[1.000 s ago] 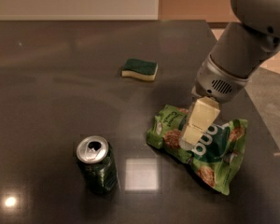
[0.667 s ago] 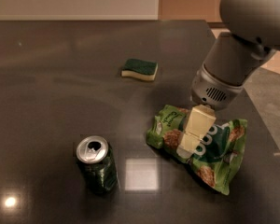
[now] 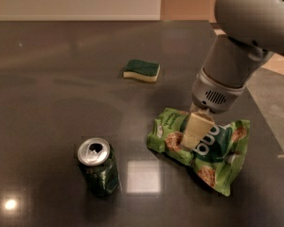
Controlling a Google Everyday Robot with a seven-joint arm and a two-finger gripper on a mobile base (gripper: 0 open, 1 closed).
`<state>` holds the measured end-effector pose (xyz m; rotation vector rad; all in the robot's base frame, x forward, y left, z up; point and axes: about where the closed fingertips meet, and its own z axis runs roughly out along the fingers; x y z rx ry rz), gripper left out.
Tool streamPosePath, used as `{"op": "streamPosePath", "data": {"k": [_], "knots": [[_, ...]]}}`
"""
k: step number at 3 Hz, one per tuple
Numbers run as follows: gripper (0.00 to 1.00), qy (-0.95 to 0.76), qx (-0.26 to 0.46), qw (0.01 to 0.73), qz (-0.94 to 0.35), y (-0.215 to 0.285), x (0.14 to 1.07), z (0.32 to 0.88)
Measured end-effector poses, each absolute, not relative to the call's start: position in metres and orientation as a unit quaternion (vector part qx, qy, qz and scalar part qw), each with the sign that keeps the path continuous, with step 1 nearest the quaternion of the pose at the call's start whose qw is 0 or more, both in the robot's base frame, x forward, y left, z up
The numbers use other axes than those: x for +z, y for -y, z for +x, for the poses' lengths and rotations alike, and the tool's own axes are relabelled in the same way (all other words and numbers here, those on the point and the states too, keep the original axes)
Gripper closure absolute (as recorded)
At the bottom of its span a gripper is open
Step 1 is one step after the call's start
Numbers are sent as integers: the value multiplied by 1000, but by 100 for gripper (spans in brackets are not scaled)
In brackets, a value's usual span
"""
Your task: Move green rice chip bag near green can
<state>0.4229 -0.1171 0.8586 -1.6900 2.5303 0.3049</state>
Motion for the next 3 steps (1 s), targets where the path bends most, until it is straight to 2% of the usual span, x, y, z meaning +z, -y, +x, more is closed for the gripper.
{"op": "streamPosePath", "data": {"k": [2,3], "knots": [[88,-832,105,50,-543,94,871,435],[100,-839,113,52,-530,74,872,440]]}}
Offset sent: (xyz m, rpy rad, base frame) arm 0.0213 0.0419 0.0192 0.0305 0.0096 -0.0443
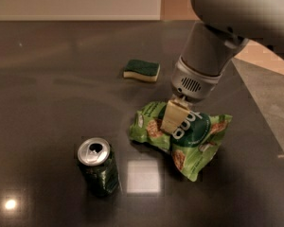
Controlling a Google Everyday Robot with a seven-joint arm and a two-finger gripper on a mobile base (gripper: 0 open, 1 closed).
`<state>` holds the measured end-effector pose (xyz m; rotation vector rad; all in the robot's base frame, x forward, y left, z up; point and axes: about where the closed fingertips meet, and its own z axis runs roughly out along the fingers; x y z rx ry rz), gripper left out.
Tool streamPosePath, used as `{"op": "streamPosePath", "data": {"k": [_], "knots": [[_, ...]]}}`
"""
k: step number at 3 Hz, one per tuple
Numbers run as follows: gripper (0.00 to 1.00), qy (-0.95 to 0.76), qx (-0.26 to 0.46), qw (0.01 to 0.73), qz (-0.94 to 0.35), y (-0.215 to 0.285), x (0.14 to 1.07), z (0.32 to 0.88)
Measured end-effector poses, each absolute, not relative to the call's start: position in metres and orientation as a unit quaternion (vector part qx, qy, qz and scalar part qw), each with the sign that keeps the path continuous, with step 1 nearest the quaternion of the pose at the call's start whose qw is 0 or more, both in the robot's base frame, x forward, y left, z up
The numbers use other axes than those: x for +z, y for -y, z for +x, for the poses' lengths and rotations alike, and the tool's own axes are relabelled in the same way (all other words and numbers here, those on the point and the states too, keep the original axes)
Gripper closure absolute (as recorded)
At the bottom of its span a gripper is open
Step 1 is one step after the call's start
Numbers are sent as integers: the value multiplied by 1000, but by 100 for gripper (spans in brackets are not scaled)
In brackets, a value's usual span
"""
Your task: Move green rice chip bag near green can
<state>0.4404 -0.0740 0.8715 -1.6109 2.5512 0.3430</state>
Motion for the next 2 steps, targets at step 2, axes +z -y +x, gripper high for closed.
{"op": "streamPosePath", "data": {"k": [2], "knots": [[100,-841,127,53,-523,33,873,437]]}}
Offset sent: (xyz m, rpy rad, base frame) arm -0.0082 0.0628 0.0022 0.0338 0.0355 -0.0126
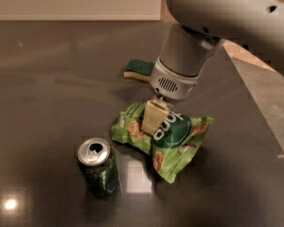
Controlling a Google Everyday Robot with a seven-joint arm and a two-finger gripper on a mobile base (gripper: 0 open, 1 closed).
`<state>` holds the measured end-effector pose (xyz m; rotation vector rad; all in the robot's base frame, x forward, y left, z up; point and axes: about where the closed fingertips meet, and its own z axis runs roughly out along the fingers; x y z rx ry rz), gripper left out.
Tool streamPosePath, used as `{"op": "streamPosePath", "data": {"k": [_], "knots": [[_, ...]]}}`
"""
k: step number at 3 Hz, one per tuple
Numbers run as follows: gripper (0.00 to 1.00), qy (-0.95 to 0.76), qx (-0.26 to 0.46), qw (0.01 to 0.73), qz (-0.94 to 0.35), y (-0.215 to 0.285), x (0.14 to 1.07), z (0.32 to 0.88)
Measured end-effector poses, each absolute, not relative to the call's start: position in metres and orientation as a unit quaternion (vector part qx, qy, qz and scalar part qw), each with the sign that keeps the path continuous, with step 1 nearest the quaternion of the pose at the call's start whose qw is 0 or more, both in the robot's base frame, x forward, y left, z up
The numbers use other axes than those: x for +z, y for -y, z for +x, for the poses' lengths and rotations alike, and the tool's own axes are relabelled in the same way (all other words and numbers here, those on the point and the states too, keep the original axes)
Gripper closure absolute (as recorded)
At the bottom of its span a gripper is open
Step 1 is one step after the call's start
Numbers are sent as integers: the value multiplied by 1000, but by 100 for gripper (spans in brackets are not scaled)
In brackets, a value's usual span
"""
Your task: Move green rice chip bag near green can
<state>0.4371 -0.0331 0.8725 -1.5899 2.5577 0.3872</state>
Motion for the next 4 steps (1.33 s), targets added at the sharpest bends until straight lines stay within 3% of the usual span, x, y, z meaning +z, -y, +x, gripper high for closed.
{"op": "streamPosePath", "data": {"k": [1,2,4], "knots": [[100,-840,129,52,-524,18,875,433],[82,-842,127,52,-521,2,876,429],[35,-845,126,56,-517,-12,879,426]]}}
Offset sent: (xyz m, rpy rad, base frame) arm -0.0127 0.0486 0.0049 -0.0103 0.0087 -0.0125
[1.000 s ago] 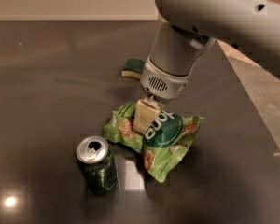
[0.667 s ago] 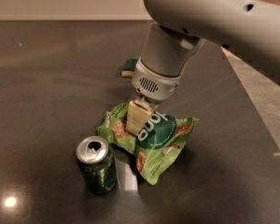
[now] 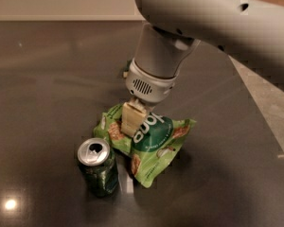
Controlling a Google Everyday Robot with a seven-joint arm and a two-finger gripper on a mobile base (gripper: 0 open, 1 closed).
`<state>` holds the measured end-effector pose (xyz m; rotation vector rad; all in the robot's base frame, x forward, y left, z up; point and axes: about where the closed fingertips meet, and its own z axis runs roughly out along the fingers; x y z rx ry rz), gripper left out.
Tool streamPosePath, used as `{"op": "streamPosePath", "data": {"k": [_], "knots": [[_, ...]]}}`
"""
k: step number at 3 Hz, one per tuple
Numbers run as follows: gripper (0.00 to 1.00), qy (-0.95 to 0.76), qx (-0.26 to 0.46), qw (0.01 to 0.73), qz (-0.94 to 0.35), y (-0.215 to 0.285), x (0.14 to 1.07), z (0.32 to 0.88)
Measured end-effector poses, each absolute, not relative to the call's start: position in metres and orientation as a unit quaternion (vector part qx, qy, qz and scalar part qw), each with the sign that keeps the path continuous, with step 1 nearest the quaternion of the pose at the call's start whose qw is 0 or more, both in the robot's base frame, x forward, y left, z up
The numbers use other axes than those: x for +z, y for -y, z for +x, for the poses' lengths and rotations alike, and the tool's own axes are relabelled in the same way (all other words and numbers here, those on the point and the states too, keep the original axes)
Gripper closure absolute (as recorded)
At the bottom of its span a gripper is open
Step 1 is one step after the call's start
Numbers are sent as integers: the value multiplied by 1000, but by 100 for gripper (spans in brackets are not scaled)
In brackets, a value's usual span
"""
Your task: Move green rice chip bag near green can
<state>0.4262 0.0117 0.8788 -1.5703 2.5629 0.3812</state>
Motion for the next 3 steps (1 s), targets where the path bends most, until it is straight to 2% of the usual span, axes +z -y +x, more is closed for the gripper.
{"op": "streamPosePath", "data": {"k": [1,2,3], "knots": [[13,-844,125,59,-518,-12,880,426],[0,-844,124,61,-519,-13,882,426],[0,-844,124,61,-519,-13,882,426]]}}
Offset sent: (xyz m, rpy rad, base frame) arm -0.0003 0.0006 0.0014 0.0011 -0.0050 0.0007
